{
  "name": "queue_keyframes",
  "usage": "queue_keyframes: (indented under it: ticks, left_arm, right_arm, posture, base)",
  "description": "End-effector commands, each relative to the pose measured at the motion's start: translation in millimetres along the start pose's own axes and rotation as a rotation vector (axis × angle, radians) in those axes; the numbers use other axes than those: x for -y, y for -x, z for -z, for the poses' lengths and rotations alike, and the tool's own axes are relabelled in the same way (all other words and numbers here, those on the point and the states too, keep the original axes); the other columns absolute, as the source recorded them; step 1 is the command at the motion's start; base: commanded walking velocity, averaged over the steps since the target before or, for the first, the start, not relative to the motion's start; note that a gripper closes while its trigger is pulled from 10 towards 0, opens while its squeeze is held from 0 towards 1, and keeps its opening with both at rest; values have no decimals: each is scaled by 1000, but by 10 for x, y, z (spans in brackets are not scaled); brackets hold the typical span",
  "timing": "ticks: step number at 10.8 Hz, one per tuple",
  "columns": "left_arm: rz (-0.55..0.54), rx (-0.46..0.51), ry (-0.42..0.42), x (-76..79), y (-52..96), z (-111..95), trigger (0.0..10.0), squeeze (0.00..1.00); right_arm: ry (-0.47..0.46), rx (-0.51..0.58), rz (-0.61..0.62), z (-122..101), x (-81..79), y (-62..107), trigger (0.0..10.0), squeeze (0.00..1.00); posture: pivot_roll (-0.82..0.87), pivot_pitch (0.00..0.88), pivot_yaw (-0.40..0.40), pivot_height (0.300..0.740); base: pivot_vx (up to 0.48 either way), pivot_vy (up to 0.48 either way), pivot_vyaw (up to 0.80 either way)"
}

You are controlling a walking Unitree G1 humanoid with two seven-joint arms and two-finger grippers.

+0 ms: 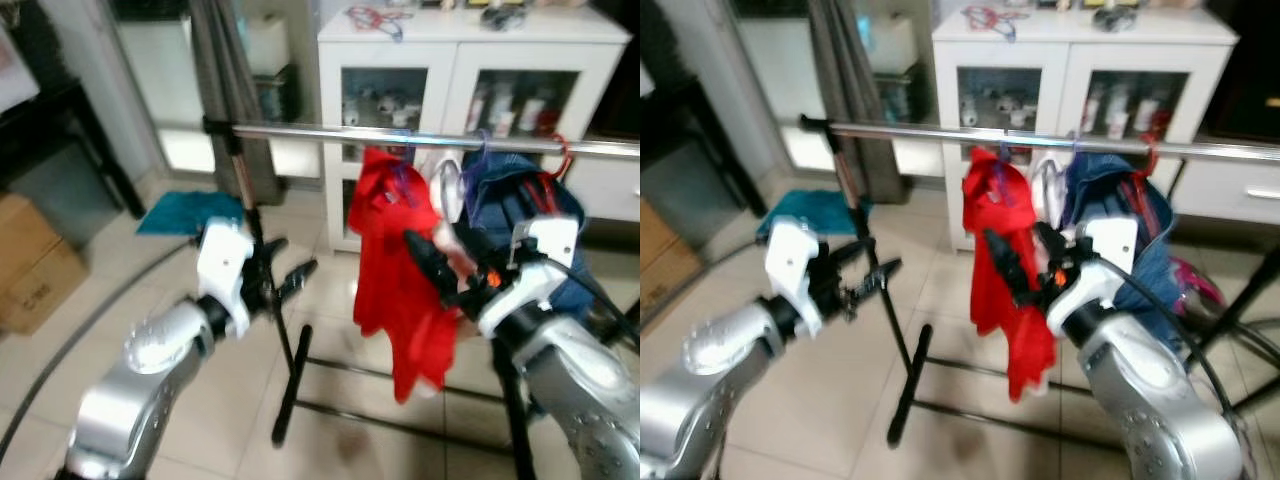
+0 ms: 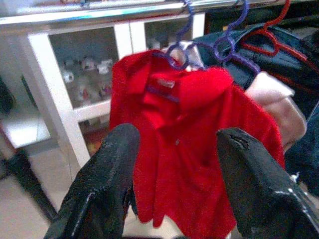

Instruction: Hang hanger

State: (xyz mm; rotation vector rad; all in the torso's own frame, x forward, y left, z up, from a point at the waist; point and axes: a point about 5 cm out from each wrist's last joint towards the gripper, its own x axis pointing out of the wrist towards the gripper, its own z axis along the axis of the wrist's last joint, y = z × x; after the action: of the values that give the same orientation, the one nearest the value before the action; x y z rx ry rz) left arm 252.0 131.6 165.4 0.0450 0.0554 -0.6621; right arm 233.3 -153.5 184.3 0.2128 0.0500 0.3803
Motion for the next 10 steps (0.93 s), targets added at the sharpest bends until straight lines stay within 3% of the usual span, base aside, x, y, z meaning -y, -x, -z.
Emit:
queue_keyframes:
  ticks: [1,2,4,8,10]
  left_arm:
    - [-20,-20,-4,-29,11,21,10000,0]
    - [-28,-18,-5,-31,-2,24,10000,0]
    - [-57,11,-18,-57,-59,7,10000,0]
    - [-31,-1,-8,-21,-84,55,10000,0]
    - [-18,0,-9,-4,-102,61,10000,0]
  right_arm:
    - [19,8,22,-19,9,-35,10000,1000]
    - [1,10,105,16,75,-80,10000,1000]
    - [21,13,138,31,102,-165,10000,1000]
    - [67,73,246,-34,198,-189,10000,1000]
    - [94,84,252,-62,211,-206,10000,1000]
  posture:
    - [18,0,63,740]
    - [18,0,63,740]
    - [14,0,59,740]
    - [2,0,50,740]
    - [0,0,48,740]
  base:
    - [0,0,0]
    - [0,0,0]
    - [0,0,0]
    - [293,0,0]
    - [334,0,800]
